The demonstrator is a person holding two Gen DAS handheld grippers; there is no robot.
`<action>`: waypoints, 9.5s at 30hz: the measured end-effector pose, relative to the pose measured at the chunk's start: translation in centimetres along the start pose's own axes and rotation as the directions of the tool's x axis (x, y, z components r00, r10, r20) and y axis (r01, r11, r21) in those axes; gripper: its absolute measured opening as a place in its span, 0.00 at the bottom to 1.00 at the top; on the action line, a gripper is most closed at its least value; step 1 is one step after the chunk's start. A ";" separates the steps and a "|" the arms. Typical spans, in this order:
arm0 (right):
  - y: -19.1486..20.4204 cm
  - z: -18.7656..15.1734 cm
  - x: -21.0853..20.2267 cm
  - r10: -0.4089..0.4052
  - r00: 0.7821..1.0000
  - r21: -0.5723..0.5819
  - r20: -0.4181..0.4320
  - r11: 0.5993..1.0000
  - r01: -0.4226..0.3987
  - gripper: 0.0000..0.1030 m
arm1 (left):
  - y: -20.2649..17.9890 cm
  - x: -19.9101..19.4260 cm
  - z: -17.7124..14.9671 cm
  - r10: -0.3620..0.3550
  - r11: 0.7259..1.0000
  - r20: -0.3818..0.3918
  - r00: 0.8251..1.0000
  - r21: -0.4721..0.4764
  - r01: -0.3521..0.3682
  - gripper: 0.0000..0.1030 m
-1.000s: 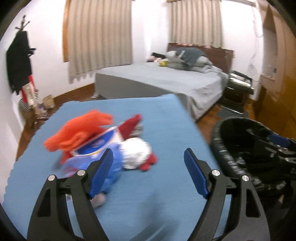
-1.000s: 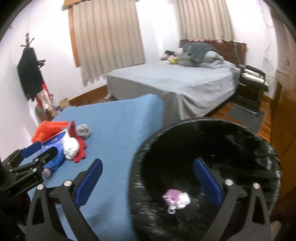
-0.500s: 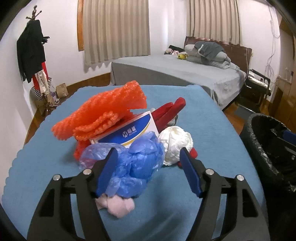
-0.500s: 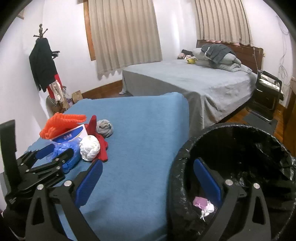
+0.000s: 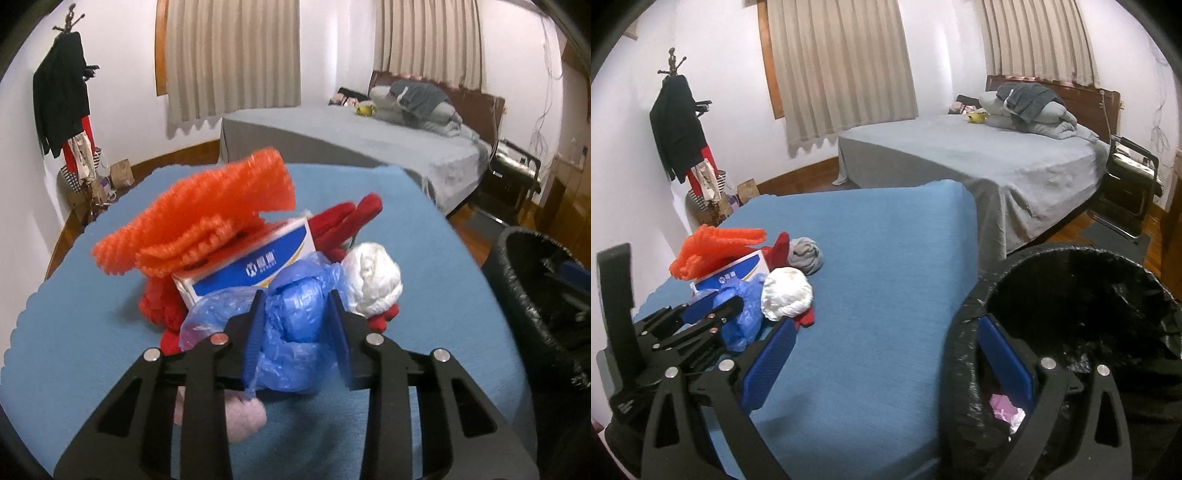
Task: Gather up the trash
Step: 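Grasp the blue plastic bag with the left gripper, then carry the blue bag and white tissue over the bin and release both, then grasp the pink cloth with the left gripper, then grasp the orange foam net with the right gripper while the left gripper holds the pink cloth, then carry the orange net and pink cloth over the bin and open both grippers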
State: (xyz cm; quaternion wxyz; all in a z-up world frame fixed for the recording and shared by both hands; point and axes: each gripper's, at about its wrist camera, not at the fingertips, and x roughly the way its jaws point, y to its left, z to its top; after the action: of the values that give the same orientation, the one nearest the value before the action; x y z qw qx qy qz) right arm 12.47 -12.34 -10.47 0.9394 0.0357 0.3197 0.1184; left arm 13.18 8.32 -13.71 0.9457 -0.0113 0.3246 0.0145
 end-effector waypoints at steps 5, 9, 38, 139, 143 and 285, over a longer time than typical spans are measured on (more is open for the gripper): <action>0.9 0.4 1.3 0.017 1.000 -0.006 0.005 1.000 -0.017 0.94 | 0.8 -1.2 0.1 0.013 1.000 0.032 0.999 -0.019 -0.013 0.31; 2.0 0.7 2.6 0.041 0.999 -0.015 -0.005 0.999 -0.041 0.94 | 2.1 -0.9 -0.2 0.038 0.998 0.018 0.999 -0.043 -0.037 0.31; 8.9 0.1 10.5 0.218 0.956 -0.119 -0.196 0.962 -0.244 0.29 | 6.2 -0.6 -0.2 0.036 0.990 0.022 0.999 -0.141 -0.032 0.31; -5.5 -0.7 -3.4 -0.057 0.998 0.048 0.037 0.997 0.055 0.94 | -5.4 -3.5 0.9 -0.141 0.990 0.036 0.989 0.015 0.141 0.72; -3.3 -0.9 -2.2 -0.016 1.000 0.023 0.023 1.000 0.015 0.94 | -2.4 -4.0 0.3 -0.070 0.997 0.034 0.997 -0.011 0.070 0.72; -5.2 4.2 -4.1 0.155 0.986 0.060 0.054 0.986 -0.158 0.17 | -4.7 -6.2 5.1 -0.136 0.991 0.100 0.986 -0.007 0.137 0.39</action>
State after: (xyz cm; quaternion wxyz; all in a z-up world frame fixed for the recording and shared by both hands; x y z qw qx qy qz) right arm 12.96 -18.34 -5.42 0.9332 0.0936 0.2962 0.1805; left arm 11.58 3.61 -5.78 0.9593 -0.0392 0.2756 -0.0474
